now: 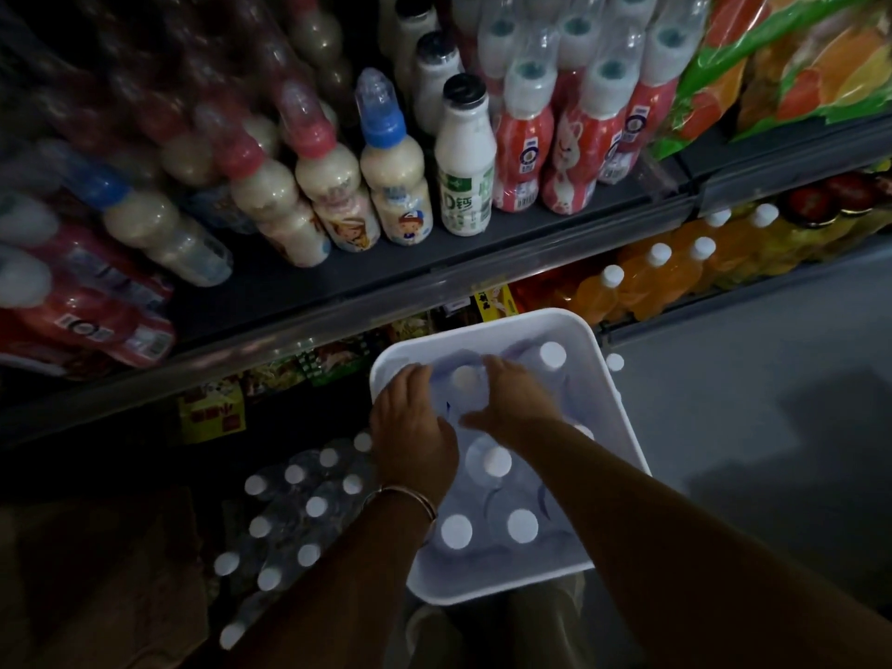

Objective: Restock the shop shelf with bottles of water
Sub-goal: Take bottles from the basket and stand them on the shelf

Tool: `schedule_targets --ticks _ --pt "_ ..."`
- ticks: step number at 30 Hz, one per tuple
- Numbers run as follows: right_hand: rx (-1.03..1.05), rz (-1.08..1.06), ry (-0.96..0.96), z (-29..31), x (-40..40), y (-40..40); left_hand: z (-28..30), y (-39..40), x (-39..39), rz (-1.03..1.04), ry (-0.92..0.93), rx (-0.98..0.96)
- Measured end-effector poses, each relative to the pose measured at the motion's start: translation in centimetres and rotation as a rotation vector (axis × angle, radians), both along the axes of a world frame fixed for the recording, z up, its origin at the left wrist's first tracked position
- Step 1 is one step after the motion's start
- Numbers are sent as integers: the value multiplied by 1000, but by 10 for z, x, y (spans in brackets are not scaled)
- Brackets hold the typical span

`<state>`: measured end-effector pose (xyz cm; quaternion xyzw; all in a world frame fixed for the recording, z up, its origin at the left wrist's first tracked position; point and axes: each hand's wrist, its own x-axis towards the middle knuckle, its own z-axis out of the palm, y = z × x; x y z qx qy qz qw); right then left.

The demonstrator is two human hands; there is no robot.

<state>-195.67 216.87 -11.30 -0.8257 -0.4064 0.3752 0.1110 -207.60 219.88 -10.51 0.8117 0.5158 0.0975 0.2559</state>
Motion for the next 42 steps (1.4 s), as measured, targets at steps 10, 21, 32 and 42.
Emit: schedule_targets --ticks 10,21,32,42 --pt "-262 380 -88 -26 22 49 -39 15 6 -202 154 166" --pt "-52 365 -160 6 27 34 -32 31 11 -272 171 141" --pt "252 201 -50 178 62 22 95 34 22 -137 -139 -401" --pt "523 160 76 457 63 -19 332 27 21 -334 -463 -424"
